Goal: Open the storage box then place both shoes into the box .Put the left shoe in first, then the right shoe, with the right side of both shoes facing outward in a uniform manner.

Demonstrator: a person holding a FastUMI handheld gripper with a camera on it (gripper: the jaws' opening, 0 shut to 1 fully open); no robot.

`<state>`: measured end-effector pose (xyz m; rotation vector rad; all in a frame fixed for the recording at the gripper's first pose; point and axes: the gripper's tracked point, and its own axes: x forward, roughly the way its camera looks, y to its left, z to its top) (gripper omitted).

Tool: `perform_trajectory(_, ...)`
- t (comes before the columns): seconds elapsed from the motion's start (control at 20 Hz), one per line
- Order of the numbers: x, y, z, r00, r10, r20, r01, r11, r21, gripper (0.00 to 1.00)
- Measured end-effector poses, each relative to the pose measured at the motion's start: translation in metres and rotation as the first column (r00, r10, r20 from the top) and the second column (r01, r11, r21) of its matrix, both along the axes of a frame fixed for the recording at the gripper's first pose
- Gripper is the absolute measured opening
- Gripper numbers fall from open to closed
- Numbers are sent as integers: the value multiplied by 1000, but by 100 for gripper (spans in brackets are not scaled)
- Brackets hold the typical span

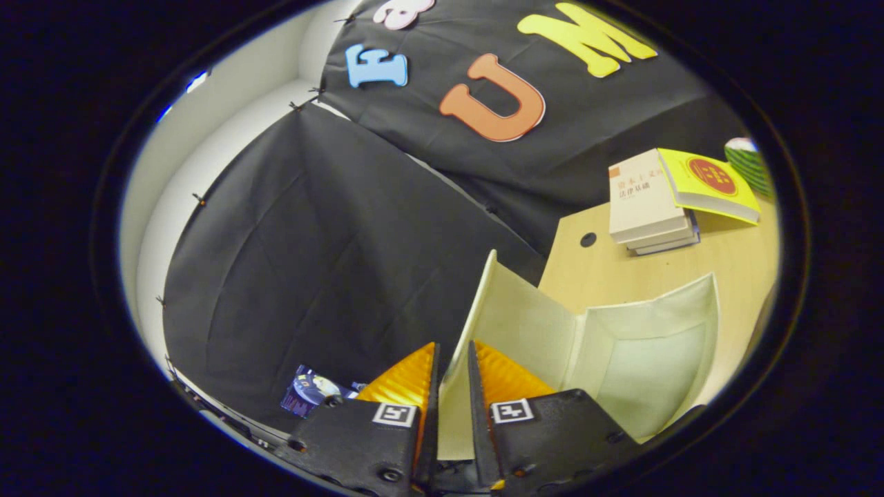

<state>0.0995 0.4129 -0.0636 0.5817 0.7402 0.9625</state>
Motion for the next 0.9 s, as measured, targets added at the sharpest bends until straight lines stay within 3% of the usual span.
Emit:
perform_trajectory(0.1,-2,-4,1,999,-12,47,13,999,-36,45)
perform_trajectory(0.3,1,-40,3,979,-85,184,111,984,-136,73)
perform_trajectory(0.5,-3,-87,5,964,-134,232,176,969,-172,100)
perform_trajectory(0.65,6,-145,5,929,-210,305,290,925,-246,100)
perform_trajectory(0.9,14,-223,-14,879,-261,400,403,855,-328,100)
